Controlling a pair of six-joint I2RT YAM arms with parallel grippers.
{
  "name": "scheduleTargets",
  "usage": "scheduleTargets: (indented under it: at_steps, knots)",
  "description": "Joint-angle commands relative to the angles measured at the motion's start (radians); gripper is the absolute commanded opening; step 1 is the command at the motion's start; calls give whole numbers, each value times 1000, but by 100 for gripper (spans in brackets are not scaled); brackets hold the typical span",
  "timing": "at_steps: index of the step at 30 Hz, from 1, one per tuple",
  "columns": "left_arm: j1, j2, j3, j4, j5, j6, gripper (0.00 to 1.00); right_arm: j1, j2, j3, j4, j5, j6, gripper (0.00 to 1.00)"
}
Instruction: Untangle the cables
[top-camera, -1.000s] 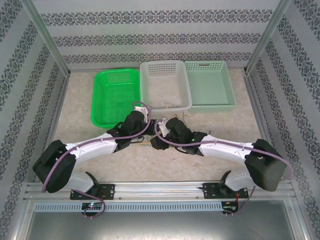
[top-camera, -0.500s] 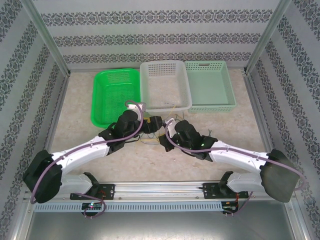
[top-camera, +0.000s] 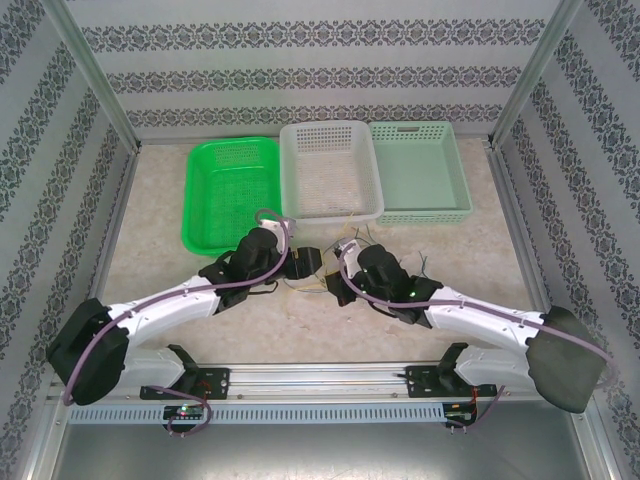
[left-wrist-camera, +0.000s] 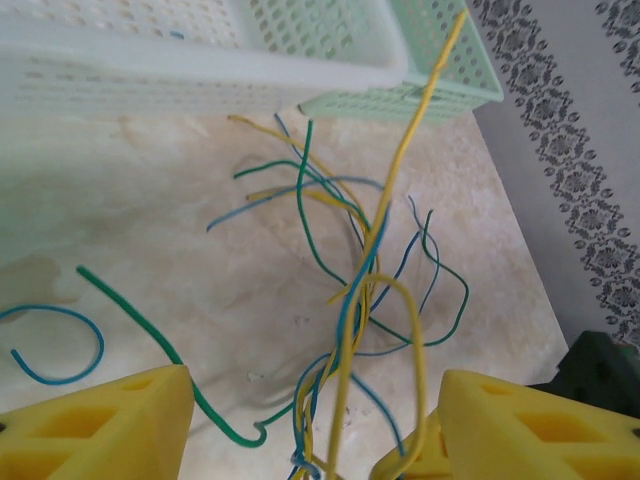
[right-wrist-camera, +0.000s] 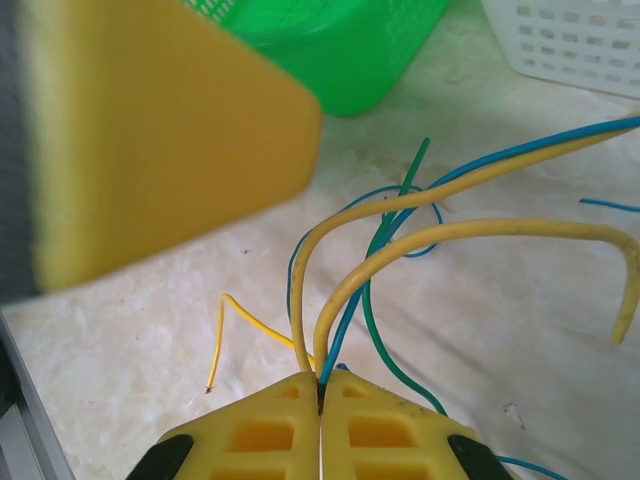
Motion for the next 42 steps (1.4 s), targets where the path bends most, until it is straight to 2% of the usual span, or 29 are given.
scheduleTargets:
  at_steps: [1, 10, 16, 20, 25, 27, 36, 42]
  knots:
    - [-1, 30, 4, 10, 48, -12, 64, -15, -50, -33, 36, 25, 27, 8]
    - [-6, 102, 28, 89, 142, 0, 61, -24, -84, -52, 34, 43, 40, 8]
    - [-14, 125, 46, 100, 166, 28, 57, -28, -81, -58, 45, 46, 50, 8]
    - [-18, 154, 62, 122, 183, 28, 41, -28, -81, -61, 49, 56, 60, 9]
    - [-17, 156, 72, 99, 155, 36, 8, -35, -84, -60, -13, 113, 95, 8]
    - [-16, 128, 64, 77, 122, 50, 0, -46, -84, -51, -86, 159, 118, 7]
    - [32, -98, -14, -19, -20, 108, 0, -184, -124, -37, -431, 292, 190, 5]
    - [42, -194, -62, -27, -75, 97, 0, -236, -167, -65, -485, 316, 238, 7]
